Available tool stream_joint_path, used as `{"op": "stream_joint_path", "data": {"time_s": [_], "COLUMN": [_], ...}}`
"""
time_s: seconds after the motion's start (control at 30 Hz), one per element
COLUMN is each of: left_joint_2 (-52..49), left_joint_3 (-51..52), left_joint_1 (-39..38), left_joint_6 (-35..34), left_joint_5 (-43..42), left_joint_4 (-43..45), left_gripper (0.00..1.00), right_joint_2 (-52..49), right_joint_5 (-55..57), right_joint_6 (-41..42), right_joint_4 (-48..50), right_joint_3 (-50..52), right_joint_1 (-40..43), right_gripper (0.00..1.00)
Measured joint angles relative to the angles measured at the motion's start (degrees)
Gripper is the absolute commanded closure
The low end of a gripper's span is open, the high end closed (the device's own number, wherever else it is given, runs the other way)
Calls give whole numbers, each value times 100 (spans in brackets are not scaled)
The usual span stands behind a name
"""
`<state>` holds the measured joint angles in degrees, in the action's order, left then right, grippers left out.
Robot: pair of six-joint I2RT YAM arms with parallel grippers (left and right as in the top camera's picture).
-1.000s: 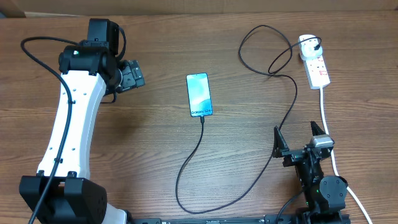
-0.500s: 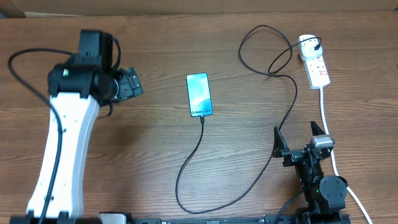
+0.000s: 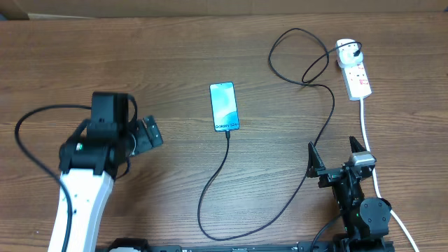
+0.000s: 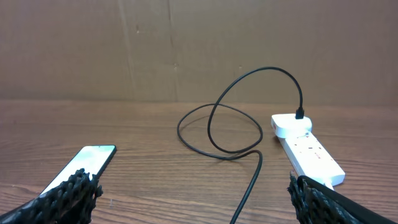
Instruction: Plug charger to phone and switch on socket
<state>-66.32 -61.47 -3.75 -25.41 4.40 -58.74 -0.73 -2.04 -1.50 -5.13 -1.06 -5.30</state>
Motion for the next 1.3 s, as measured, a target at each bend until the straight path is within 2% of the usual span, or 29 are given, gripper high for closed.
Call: {"op": "stream_joint_path", "data": {"time_s": [0.27,0.53,0.67,0.9,1.3], "left_joint_2": [1311,2907,3049,3486,4409], "left_joint_3": [304,1189,1469,1974,2319], "left_joint_1": [0,0,0,0,0], "left_joint_6": [2,2,2,205,610], "left_joint_5": [-76,-83,-111,-507,-815], "left_joint_4": [-57,-94,92,1161,1543], "left_gripper": [0,1,0,1,0], "right_joint_2": [0,0,0,0,0], "right_joint_5": [-4,-4,-4,-7,-4], "right_joint_6": [-4,0,0,0,-2], "right_joint_4": [-2,-2,-2,-2,-4], "right_joint_3": [0,0,0,0,0], "right_joint_1": [0,0,0,0,0], "right_gripper": [0,0,0,0,0]}}
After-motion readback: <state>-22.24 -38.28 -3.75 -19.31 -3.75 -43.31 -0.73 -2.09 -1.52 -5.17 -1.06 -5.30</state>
